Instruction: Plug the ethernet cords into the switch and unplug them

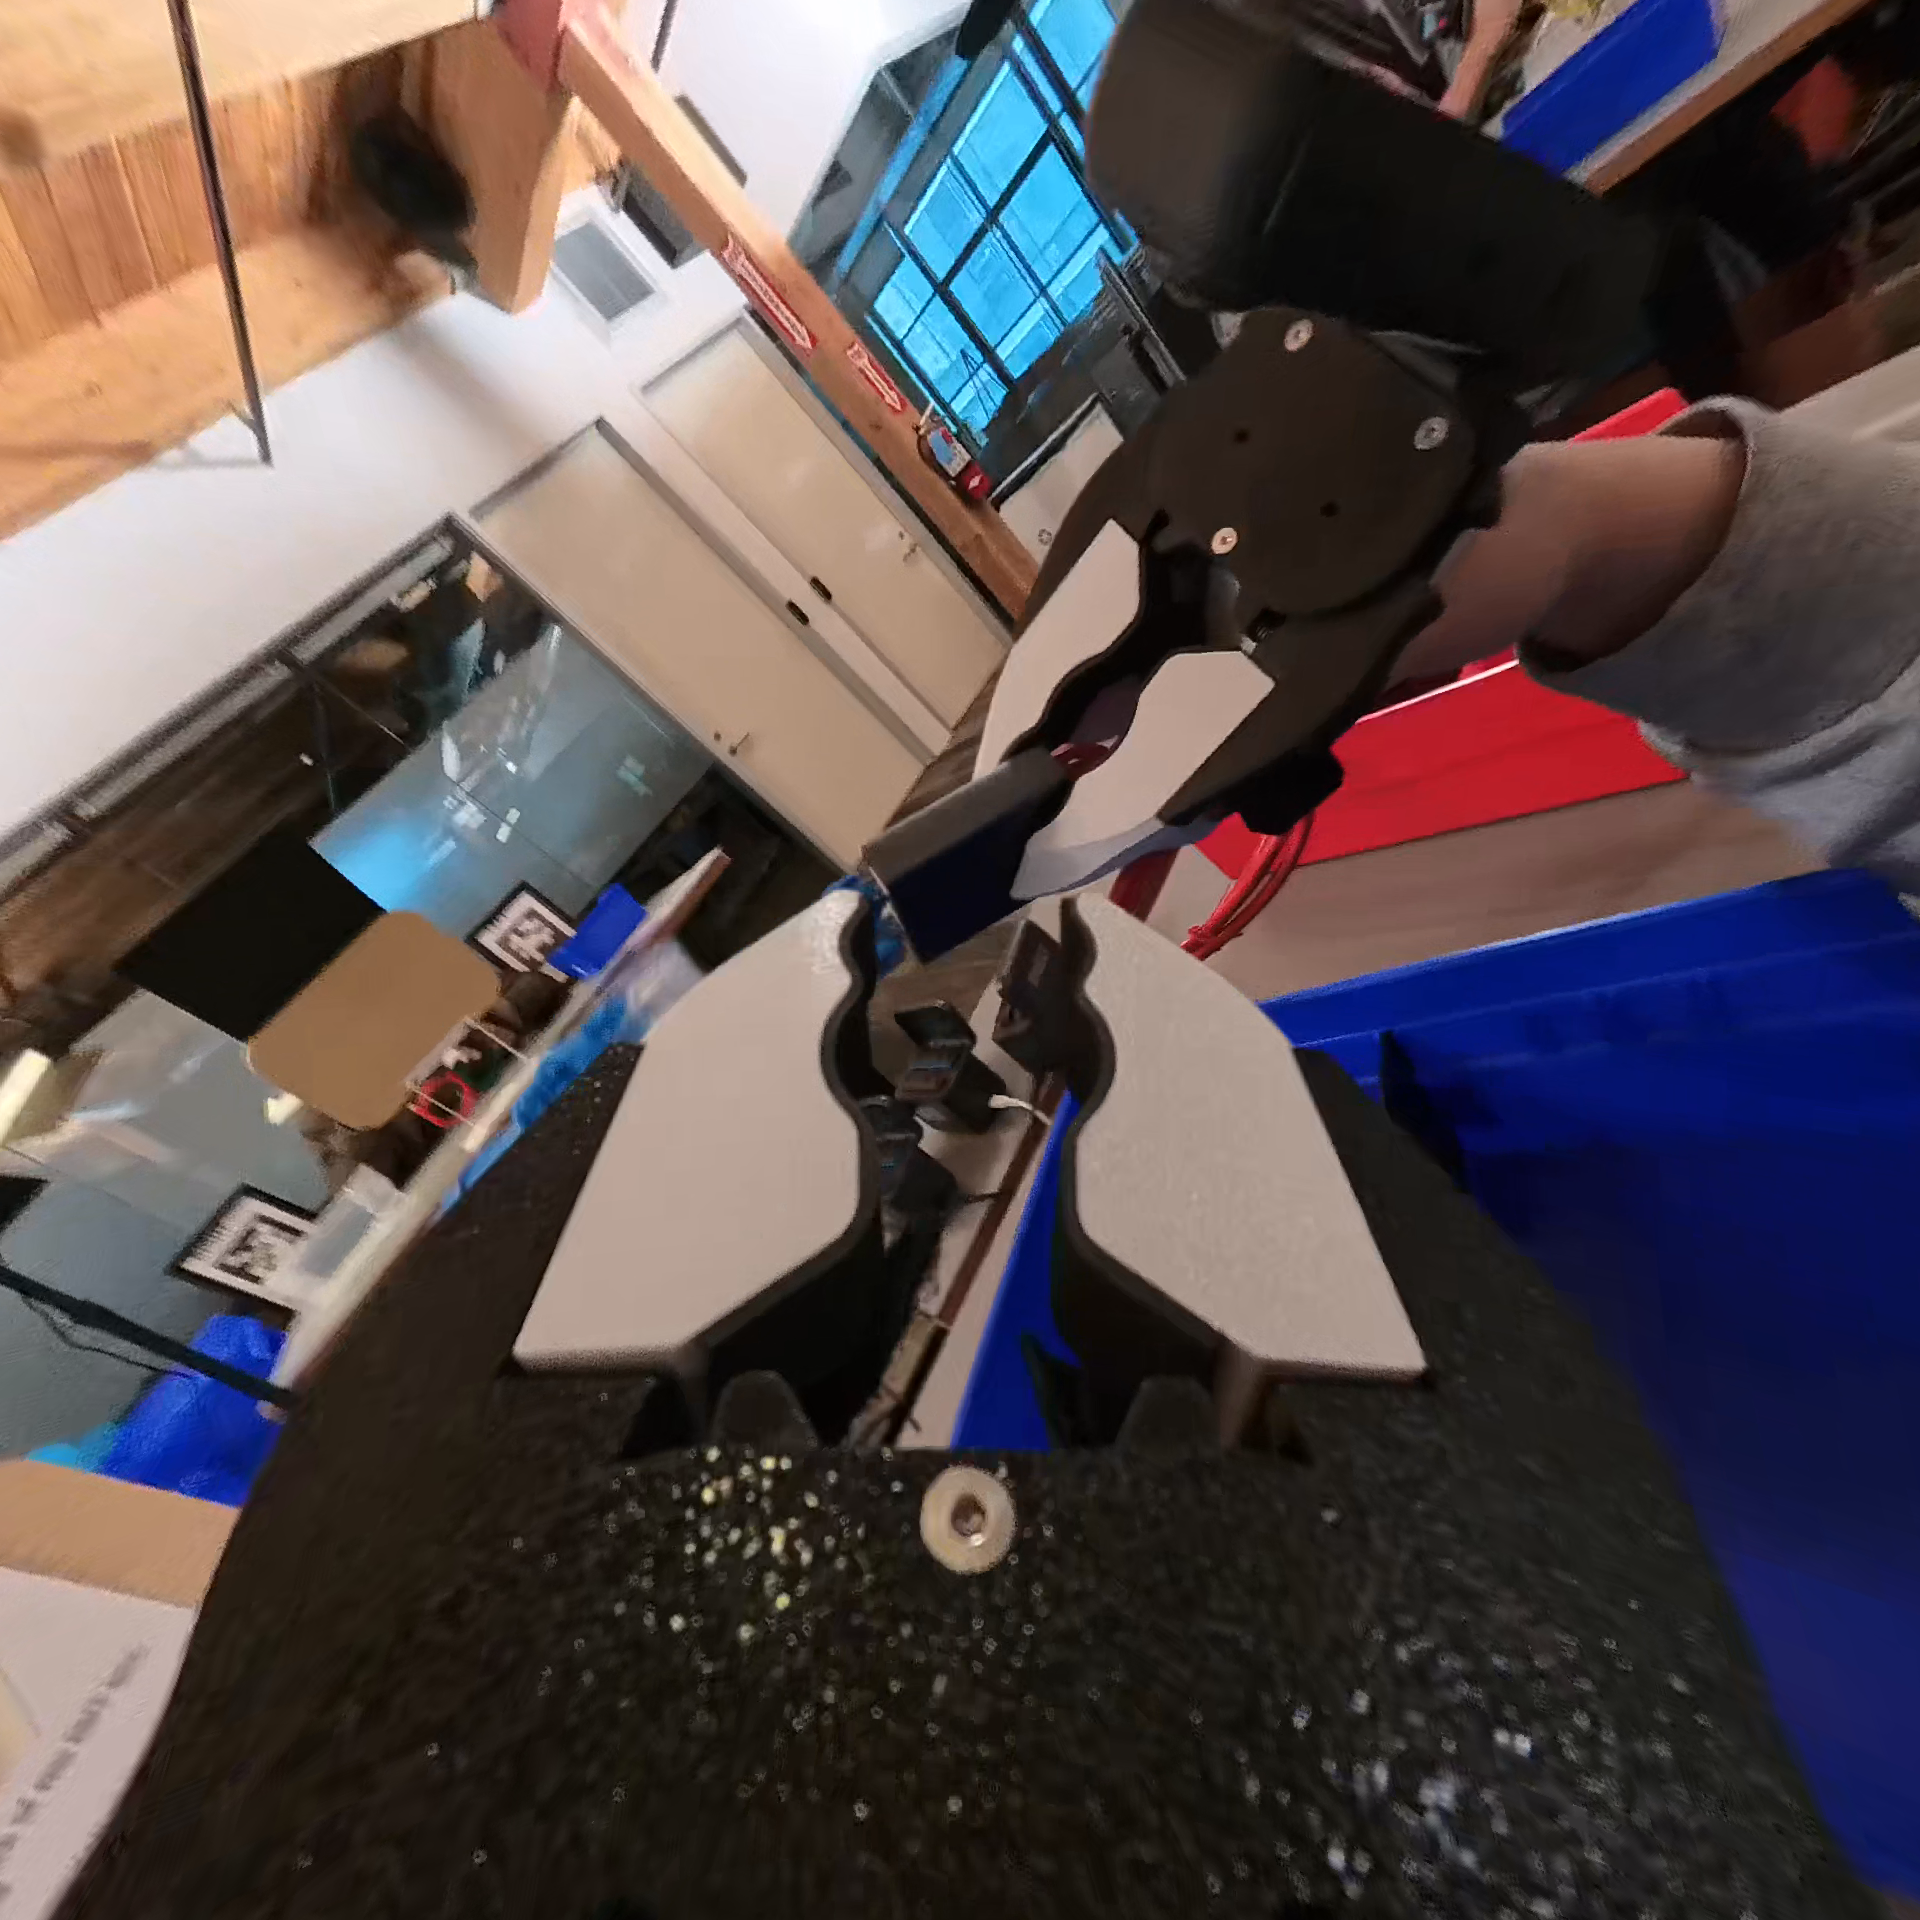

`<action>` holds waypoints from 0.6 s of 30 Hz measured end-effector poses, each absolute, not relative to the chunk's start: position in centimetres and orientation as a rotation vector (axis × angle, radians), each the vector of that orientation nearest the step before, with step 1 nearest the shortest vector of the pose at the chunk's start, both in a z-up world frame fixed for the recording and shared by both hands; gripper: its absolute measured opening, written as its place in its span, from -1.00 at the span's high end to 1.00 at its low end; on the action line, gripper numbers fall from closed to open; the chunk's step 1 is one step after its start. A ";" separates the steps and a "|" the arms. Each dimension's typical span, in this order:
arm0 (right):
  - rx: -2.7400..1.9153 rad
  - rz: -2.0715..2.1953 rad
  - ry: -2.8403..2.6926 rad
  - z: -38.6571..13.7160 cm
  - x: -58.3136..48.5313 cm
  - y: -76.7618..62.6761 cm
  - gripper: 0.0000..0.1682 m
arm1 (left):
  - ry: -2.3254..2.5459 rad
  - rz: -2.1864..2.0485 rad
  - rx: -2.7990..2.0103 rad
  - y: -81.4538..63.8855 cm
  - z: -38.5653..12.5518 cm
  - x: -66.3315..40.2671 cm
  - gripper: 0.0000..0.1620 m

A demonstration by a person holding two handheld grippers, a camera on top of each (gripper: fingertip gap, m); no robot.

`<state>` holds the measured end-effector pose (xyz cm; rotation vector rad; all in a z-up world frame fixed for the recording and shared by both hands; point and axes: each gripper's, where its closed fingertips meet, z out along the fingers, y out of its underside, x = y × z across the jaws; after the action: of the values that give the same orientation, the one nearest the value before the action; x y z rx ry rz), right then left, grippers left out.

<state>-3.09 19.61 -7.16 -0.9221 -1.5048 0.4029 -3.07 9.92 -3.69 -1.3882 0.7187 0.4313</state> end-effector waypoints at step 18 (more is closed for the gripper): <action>-0.570 -0.038 -1.506 -6.9 -4.3 17.7 0.77 | 0.617 0.807 -1.439 12.5 -4.4 -7.1 0.13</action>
<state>-4.34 17.70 -6.87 -0.5701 -1.5056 -0.0380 -7.06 12.51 -4.36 -1.4389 0.6169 0.8071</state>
